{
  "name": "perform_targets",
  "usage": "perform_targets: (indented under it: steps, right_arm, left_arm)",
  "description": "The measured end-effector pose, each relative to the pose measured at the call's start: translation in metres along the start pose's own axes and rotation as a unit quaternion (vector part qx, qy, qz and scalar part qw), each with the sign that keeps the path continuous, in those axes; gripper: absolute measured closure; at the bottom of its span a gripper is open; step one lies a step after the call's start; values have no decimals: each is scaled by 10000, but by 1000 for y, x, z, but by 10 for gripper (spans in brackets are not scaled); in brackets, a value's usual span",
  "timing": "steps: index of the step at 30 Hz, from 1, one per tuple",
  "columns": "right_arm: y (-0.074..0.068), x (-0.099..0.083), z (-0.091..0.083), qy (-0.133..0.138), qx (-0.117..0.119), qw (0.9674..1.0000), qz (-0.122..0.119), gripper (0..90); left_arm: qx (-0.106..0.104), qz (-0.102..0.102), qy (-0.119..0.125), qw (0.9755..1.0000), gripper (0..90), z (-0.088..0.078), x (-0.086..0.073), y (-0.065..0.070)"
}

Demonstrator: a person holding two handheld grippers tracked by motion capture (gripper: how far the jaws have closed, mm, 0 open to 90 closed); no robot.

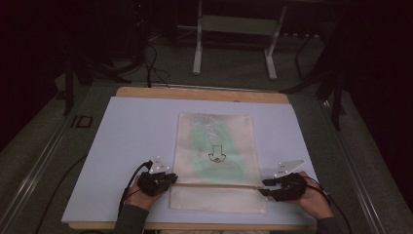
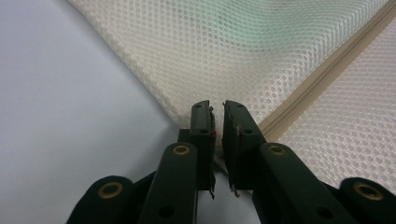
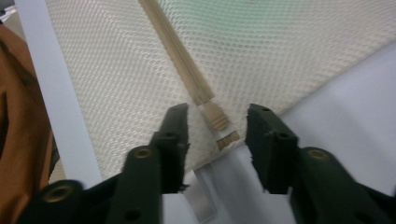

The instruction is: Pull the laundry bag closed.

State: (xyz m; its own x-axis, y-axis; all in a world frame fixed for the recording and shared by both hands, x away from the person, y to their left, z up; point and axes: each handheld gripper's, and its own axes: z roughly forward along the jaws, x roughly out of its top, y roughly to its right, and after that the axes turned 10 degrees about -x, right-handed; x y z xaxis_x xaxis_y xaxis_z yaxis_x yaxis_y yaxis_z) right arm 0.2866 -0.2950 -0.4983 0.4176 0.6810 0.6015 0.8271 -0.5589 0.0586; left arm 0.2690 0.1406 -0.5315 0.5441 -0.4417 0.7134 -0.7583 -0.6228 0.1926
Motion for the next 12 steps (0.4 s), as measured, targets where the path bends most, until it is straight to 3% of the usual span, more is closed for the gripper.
perform_targets:
  steps: [2, 5, 10, 12]
  right_arm:
    - [1, 0, -1, 44, -78, 10000, 30, 543]
    - [4, 0, -3, 135, -267, 9995, 123, 536]
    - [14, -6, -7, 253, -679, 9963, 452, 490]
    - [18, -8, -7, 246, -786, 9950, 567, 481]
  left_arm:
    - [157, 135, 50, 9998, 810, -2, 0, 2]
    - [213, 159, 154, 9995, 804, -5, 0, 3]
    - [485, -12, 244, 9985, 787, -9, -2, -2]
    - [732, -66, 261, 9970, 744, -10, -3, -5]
